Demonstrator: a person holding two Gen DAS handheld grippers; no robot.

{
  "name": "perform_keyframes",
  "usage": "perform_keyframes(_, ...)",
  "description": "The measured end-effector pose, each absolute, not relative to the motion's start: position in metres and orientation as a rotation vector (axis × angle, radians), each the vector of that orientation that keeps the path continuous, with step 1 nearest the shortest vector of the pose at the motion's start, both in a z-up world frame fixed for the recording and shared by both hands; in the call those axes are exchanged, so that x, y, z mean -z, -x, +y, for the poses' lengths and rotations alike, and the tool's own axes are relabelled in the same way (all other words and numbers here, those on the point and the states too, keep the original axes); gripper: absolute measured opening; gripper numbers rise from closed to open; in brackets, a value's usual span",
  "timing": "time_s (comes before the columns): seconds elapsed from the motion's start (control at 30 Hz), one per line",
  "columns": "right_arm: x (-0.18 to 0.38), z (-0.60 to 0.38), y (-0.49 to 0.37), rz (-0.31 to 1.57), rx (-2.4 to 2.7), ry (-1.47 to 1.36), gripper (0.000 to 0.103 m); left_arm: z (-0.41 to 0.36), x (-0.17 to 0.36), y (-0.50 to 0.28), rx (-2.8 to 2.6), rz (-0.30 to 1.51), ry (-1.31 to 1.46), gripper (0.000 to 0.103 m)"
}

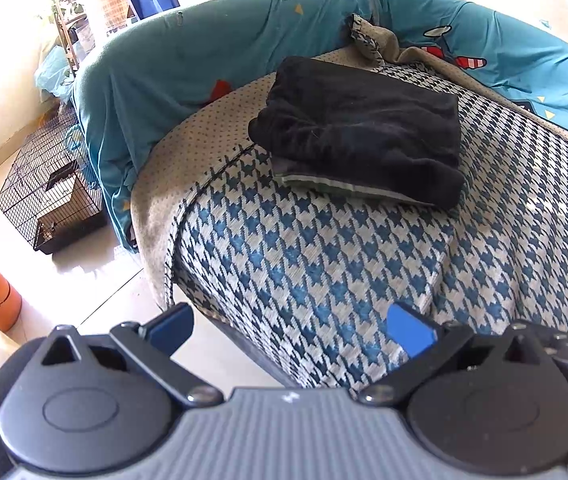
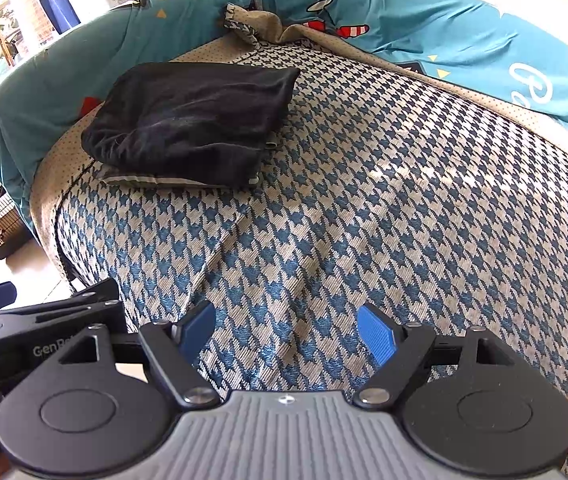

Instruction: Fold clothes

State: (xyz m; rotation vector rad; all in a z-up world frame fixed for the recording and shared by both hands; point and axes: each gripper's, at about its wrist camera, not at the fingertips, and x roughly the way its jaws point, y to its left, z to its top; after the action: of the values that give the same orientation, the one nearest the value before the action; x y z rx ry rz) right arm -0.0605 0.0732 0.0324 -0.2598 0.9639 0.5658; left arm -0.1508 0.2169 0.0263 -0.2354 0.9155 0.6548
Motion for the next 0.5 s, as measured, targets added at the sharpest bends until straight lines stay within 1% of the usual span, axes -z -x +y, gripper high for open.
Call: perform_keyframes(0.5, -0.0336, 0.0726, 0.0618, 0.96, -0.568, 0.266, 0.078, 0.2168, -0.0272, 0.1511, -0.66, 0.916, 0.235, 0.103)
